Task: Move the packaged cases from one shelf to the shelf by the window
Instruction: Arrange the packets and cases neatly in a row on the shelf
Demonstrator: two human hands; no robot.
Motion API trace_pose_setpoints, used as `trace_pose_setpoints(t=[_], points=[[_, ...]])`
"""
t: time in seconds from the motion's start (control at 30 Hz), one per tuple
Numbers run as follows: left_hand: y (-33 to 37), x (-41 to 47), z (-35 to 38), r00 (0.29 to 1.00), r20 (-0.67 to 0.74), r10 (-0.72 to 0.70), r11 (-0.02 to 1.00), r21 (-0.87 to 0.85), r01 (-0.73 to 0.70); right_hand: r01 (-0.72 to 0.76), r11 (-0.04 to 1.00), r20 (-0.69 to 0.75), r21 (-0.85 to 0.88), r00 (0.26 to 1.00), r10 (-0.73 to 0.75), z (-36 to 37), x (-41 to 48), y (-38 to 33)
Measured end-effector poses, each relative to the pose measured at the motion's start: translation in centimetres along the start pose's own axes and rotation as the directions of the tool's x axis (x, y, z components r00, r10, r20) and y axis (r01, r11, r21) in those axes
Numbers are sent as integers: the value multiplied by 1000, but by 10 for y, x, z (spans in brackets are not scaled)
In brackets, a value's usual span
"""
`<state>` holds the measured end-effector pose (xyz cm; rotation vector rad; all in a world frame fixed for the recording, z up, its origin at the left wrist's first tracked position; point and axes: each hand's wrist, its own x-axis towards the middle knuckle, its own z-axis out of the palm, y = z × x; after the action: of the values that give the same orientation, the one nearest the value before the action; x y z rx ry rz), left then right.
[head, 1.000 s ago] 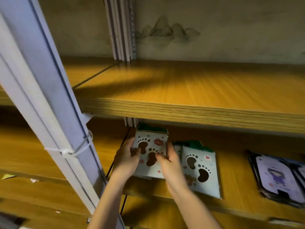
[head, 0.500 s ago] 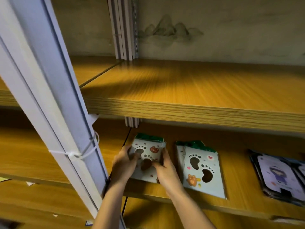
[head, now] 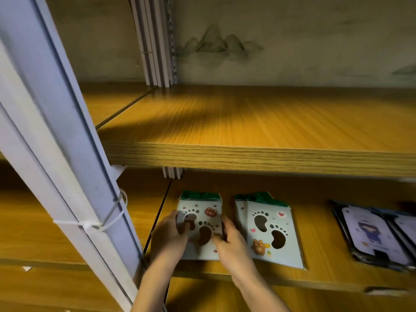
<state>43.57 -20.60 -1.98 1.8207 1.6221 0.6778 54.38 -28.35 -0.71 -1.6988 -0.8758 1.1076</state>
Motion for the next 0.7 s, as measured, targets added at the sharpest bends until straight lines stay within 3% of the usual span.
trace_pose_setpoints(t=[0.23,0.3,0.4,0.53,0.63,0.7], points=[[10,-6,-2,996,1,86,991,102,-86,39,994,49,-104,998,-34,-12,-11,-14],[24,-18,2,981,11,194,979,59,-194,95,984,-20,-151,995,-99,-31,-19,-15],[55,-40,13,943,119,312,944,-150,-293,162,977,-213,-139,958,-189,-75,-29,-8],[83,-45,46,914,288,285,925,-331,-184,27,996,-381,-90,923,-59,-127,-34,15],[88,-41,66,896,399,196,920,-392,-27,-90,995,-291,-40,954,75,-141,-34,28],[89,-39,73,906,392,157,908,-418,23,-117,992,-217,-42,970,105,-141,-31,32]])
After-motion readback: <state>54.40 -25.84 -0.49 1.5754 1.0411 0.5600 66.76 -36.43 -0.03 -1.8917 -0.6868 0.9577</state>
